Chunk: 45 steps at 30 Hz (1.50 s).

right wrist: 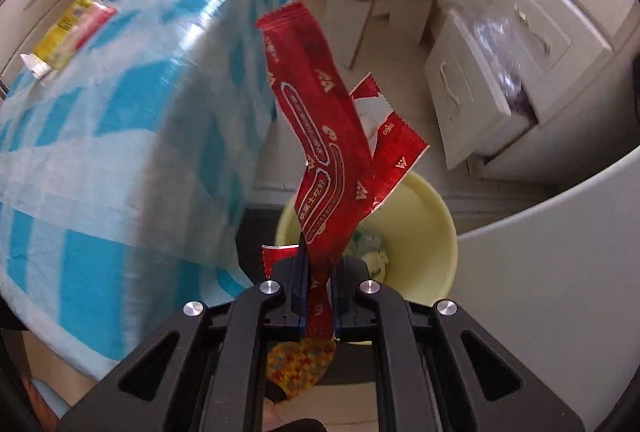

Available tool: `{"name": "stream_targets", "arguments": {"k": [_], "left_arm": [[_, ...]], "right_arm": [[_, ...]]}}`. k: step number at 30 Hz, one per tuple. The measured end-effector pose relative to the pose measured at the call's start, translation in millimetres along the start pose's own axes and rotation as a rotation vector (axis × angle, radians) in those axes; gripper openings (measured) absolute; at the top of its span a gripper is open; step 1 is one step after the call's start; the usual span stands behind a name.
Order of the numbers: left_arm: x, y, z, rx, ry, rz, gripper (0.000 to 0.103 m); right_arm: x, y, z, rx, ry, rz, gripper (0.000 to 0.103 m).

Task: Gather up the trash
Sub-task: 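Carry the wrapper and red packet to the yellow bucket and release both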

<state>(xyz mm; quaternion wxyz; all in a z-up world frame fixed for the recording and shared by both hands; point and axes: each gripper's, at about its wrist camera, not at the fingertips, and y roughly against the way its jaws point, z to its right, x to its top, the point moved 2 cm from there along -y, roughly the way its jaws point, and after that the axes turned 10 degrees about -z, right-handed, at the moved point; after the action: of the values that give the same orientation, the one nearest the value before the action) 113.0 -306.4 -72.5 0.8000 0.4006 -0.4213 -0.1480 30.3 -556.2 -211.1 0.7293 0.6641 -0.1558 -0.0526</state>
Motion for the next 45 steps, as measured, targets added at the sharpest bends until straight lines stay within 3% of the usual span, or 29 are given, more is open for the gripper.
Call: {"name": "stream_targets", "arguments": {"k": [3,6,8,11,13,17,24,27,32,36,37,39,45], "left_arm": [[8,-24,18,-0.033,0.018,-0.01,0.022],[13,-45,38,-0.06,0.031,-0.024,0.022],[15,-57,50,-0.068,0.032,-0.037,0.022],[18,-74,63,-0.075,0.032,-0.06,0.022],[21,-86,71,-0.081,0.039,-0.076,0.022],[21,-105,89,-0.086,0.038,-0.1,0.022],[16,-150,122,-0.076,0.037,-0.178,0.022],[19,-175,134,-0.064,0.05,-0.213,0.022],[31,-227,151,-0.032,0.114,-0.292,0.025],[39,-250,160,0.007,0.131,-0.31,0.049],[41,-252,161,0.024,0.129,-0.31,0.058],[43,-250,161,0.042,0.128,-0.293,0.066],[41,-230,154,0.041,0.126,-0.265,0.075]], "right_arm": [[-1,-36,27,0.032,-0.034,-0.129,0.014],[1,-58,44,0.007,-0.056,-0.2,0.037],[2,-59,55,0.014,-0.088,-0.204,0.038],[2,-50,67,0.003,-0.128,-0.171,0.052],[1,-44,72,0.01,-0.14,-0.152,0.056],[1,-9,87,-0.001,-0.237,-0.029,0.064],[-15,103,133,0.052,-0.482,0.452,0.085],[-23,130,132,0.04,-0.493,0.58,0.086],[-15,144,127,0.021,-0.461,0.64,0.088],[-12,146,126,0.005,-0.462,0.643,0.089],[-12,147,128,0.008,-0.465,0.642,0.089],[-12,150,129,0.013,-0.472,0.636,0.089],[-11,151,129,0.01,-0.475,0.64,0.09]]}}
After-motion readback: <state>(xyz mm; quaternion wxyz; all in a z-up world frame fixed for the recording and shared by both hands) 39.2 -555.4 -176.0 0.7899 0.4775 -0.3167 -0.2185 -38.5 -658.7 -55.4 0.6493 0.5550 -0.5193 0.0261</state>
